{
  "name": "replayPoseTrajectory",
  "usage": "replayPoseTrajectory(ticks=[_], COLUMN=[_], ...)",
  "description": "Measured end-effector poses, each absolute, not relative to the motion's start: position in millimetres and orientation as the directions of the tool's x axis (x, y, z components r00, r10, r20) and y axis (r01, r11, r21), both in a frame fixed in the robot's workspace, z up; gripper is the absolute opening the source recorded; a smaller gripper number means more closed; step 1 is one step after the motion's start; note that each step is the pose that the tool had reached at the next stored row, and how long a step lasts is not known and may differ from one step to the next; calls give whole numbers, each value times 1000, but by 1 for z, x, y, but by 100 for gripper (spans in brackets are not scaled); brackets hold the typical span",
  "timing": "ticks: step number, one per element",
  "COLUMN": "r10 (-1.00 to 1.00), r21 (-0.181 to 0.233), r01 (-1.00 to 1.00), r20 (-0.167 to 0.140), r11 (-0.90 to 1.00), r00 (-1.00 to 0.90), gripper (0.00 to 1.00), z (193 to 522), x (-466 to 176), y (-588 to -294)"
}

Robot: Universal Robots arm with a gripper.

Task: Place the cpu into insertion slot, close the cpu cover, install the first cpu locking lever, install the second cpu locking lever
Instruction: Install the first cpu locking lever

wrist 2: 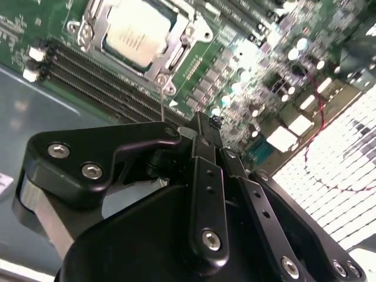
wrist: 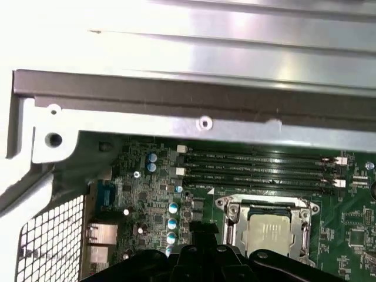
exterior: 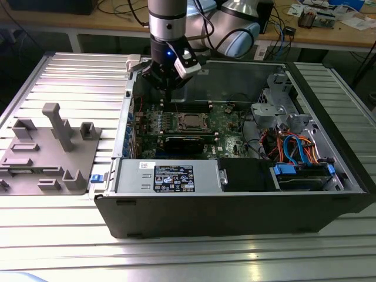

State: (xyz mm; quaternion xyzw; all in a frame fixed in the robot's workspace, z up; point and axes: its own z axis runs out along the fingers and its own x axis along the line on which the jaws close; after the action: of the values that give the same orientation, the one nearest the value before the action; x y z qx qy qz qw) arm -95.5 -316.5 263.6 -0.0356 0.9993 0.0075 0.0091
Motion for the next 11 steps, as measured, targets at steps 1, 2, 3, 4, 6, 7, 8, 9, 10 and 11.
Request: replayPoseTrajectory(ticks=[1,2,3,4,6,7,8,9,10,11], r10=[-71,-71,-71,-71,-71,-71,-71,-71,-71,-71], r21=[16,17,18,19,19,19,19,19,19,19], r01=[-71,-72,-71,-71,-71,-71,-71,-71,-72,-71], r20=[-19,-19,-19,-19,-19,-19,-19,-19,-19,-19], r11=[997,997,997,997,997,997,997,997,997,997], r00=[-997,-997,-997,-997,-997,-997,-997,-997,-997,-997], gripper=[11,11,11,11,11,11,11,11,11,11], z=[263,262,262,261,260,260,260,260,260,260], x=[-96,-96,-96,-96,-96,-96,-96,-96,-93,-89], y=[-315,-312,-310,-307,-305,-304,-302,-302,-301,-301])
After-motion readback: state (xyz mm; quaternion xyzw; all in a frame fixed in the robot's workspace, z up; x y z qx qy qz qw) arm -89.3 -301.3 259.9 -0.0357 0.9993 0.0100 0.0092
